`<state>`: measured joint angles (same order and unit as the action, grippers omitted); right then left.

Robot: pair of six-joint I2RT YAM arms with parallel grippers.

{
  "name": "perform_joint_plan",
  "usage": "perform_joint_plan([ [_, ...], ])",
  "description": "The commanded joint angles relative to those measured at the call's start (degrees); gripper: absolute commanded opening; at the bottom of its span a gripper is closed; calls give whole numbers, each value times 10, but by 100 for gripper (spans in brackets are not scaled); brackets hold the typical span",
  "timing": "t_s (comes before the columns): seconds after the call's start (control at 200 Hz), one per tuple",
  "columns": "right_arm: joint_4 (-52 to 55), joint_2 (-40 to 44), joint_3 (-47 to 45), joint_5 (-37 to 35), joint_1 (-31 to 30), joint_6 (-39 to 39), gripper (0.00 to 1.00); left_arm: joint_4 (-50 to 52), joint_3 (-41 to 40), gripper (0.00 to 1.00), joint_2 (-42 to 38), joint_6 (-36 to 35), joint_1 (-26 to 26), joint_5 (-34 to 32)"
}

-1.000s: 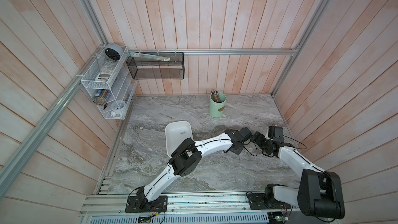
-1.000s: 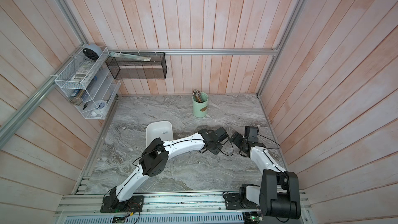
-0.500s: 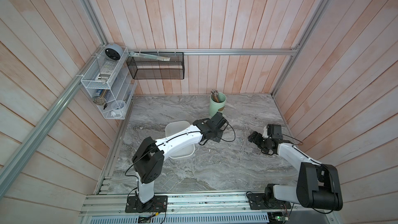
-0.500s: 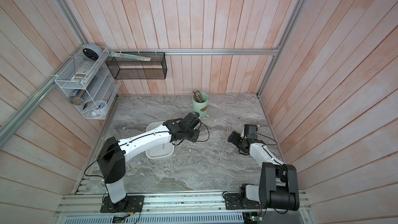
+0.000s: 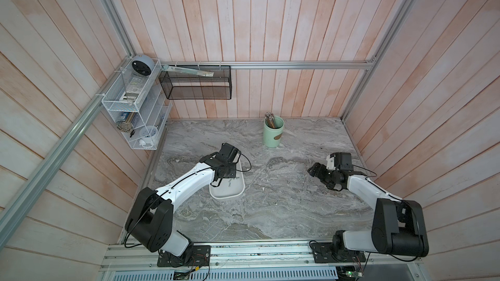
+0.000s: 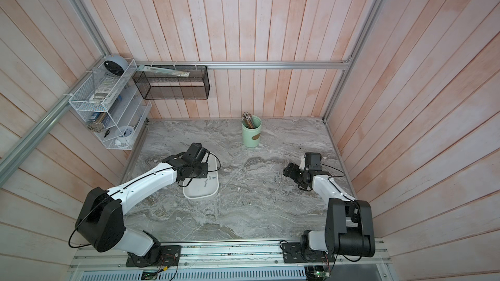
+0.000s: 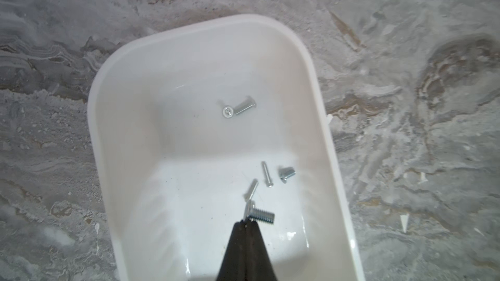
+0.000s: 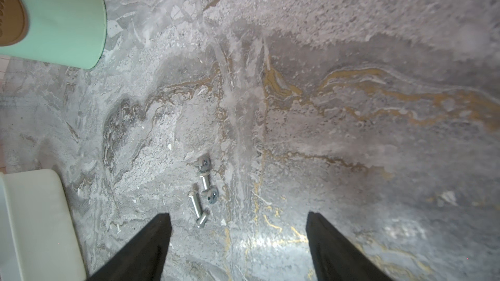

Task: Put the screws on the desktop into the storage box
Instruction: Place the screw in the storage box.

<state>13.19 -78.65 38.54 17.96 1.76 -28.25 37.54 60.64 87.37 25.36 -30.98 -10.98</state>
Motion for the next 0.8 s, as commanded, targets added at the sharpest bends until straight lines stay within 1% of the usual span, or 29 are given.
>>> perform_joint_plan([
  [0.0, 29, 2, 20, 3, -13, 19, 85, -4, -8, 0, 17, 25, 8, -1],
  [0.05, 35, 5, 25, -5, -20, 23, 84, -4, -7, 1, 22, 25, 10, 1],
  [0.105, 43, 7, 31, -13, -27, 28, 84, -4, -7, 21, 26, 26, 13, 3],
  [0.15, 49, 6, 36, -18, -35, 31, 84, -1, -3, 32, 27, 26, 14, 3],
  [0.21, 56, 3, 43, -26, -47, 34, 83, 2, 2, 49, 26, 26, 13, 7],
  [0.255, 63, 1, 48, -40, -60, 39, 83, 8, 7, 58, 22, 28, 14, 6],
  [0.295, 69, -1, 53, -54, -72, 43, 83, 14, 12, 62, 19, 29, 14, 4],
  [0.36, 79, -7, 63, -70, -91, 49, 80, 27, 22, 65, 11, 30, 14, 5],
  [0.43, 90, -18, 76, -77, -105, 55, 70, 49, 34, 65, -5, 30, 14, 3],
  [0.49, 105, -31, 91, -87, -117, 61, 64, 68, 42, 65, -24, 31, 14, 1],
  [0.635, 154, -75, 137, -135, -157, 78, 57, 102, 52, 65, -85, 34, 13, 14],
  [0.705, 176, -99, 158, -149, -167, 82, 53, 123, 59, 65, -111, 31, 14, 20],
  [0.755, 191, -116, 172, -160, -170, 80, 46, 137, 62, 65, -128, 26, 14, 16],
  [0.795, 197, -126, 178, -165, -173, 81, 43, 149, 62, 65, -139, 23, 14, 10],
])
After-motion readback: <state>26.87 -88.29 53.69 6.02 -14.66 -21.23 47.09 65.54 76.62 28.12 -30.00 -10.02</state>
